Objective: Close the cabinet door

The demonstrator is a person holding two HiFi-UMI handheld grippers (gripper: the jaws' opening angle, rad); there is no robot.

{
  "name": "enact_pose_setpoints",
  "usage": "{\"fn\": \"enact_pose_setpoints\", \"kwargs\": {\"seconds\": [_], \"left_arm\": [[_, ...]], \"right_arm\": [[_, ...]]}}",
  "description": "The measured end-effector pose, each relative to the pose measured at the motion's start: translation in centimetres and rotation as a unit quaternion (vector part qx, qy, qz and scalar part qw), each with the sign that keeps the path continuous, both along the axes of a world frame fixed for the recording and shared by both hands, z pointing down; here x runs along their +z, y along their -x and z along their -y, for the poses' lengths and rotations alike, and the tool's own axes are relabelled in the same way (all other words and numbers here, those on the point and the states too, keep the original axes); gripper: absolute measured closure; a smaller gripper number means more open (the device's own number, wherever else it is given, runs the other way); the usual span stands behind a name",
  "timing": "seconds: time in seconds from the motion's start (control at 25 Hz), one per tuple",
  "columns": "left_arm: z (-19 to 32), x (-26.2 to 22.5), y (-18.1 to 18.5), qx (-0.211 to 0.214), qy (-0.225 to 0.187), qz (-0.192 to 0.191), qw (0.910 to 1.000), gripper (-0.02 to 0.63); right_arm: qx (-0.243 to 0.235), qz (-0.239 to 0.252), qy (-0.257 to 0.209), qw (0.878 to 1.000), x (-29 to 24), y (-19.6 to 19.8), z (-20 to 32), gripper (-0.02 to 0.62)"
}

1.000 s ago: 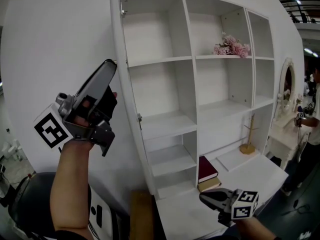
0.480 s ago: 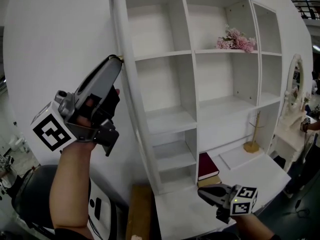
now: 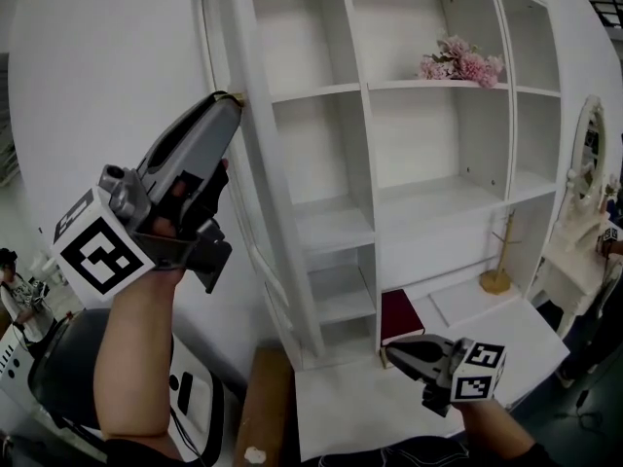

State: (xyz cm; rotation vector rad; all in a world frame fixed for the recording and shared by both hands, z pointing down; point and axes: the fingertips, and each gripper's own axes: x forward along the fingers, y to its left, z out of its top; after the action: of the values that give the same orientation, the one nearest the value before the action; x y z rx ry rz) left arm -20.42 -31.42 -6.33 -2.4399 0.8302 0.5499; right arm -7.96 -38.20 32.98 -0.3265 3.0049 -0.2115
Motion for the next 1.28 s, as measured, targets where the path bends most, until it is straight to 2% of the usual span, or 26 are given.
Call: {"fn": "enact_pose_setpoints", "kwargs": {"seconds": [0.28,0.6,0.84,1.12,1.28], "left_arm": [[1.9,0.6,-2.1,-0.064,-0.018,0.010,0.9977,0.529],[4.9,0.6,-4.7,-0.108,-0.027,0.027,0.9934,0.531],[9.1,0.6,-7.3,-0.142,-0.036,0.033,0.9886,0.531],[10.4,0.6,-7.8,-0.205,-0.059,0.048,0.9758,0.531],[12.8,0.7,-8.8,-0.240,-0.063,0.062,0.9666,0.531]], "right_arm": [[-0.016,0.003,-0.006,1.000,-0.2,-1.7,1.6,0.589],[-0.020,0.012,-0.008,1.000,-0.5,-3.9,3.7,0.589],[-0.015,0.016,-0.009,1.000,-0.7,-6.7,7.1,0.589],[-0.014,0.017,-0.013,1.000,-0.7,-7.6,7.9,0.589],[-0.016,0.019,-0.013,1.000,-0.7,-8.6,9.1,0.589]]}}
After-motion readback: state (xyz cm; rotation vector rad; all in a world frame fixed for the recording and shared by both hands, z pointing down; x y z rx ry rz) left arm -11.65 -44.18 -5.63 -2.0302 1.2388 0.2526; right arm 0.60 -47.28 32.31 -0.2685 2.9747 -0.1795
